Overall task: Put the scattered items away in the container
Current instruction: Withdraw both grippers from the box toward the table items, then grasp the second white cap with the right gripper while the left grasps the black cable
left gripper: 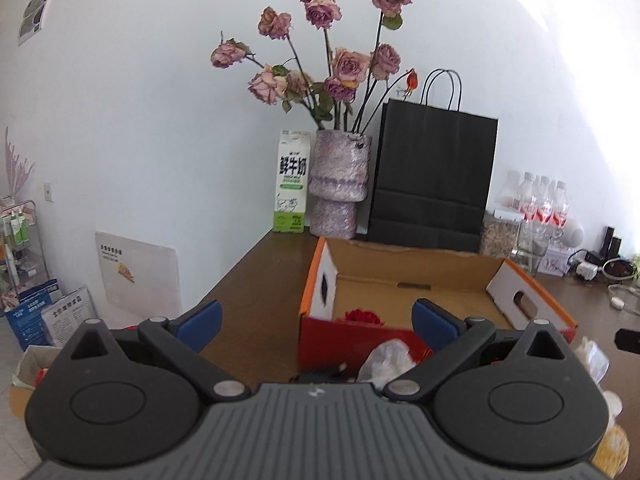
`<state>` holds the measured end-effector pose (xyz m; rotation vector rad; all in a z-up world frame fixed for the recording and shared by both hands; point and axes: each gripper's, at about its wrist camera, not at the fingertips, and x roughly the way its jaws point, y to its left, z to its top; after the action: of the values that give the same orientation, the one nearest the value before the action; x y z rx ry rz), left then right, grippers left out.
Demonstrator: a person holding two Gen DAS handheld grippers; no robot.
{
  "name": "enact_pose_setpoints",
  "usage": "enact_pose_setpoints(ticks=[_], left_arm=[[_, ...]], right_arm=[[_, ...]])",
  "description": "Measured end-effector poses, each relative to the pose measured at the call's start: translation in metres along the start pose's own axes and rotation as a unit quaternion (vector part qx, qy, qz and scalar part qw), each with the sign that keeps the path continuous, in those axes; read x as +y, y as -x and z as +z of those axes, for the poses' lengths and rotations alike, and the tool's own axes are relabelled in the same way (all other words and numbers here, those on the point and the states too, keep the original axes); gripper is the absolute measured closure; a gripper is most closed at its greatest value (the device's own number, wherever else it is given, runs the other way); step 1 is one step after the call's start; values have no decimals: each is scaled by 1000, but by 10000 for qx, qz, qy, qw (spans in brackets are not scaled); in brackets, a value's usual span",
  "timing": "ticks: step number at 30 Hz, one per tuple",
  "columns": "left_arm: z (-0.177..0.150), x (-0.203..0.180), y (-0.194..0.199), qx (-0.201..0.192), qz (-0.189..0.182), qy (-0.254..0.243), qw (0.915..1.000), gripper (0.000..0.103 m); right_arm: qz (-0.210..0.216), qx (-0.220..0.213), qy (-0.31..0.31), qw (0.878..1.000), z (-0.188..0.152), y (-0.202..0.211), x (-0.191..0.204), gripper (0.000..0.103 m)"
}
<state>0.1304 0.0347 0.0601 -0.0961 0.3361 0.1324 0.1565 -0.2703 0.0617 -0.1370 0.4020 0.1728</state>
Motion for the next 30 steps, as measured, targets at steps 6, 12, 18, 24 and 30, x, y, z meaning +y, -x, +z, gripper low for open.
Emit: enact_pose_setpoints(ticks=[6,12,18,24,30], left_arm=[[-25,18,9,359,180,-25,9992,0],[-47,35,12,667,558,-155,9961,0],[-56,47,13,840,722,48,9938,0],[-57,46,10,909,730,69,9932,0],[-60,45,7,960,704,116,9928,0]], right_arm=[[-208,510,-39,9985,-37,-1,-23,0],[-346,995,-134,9943,-70,-9,-41,0],[-271,1312,-356,9904,-86,-21,-53,0],[-27,1445,-617,9876,-91,-40,-53,0],[-51,1433,-712,9871,-90,-47,-53,0]])
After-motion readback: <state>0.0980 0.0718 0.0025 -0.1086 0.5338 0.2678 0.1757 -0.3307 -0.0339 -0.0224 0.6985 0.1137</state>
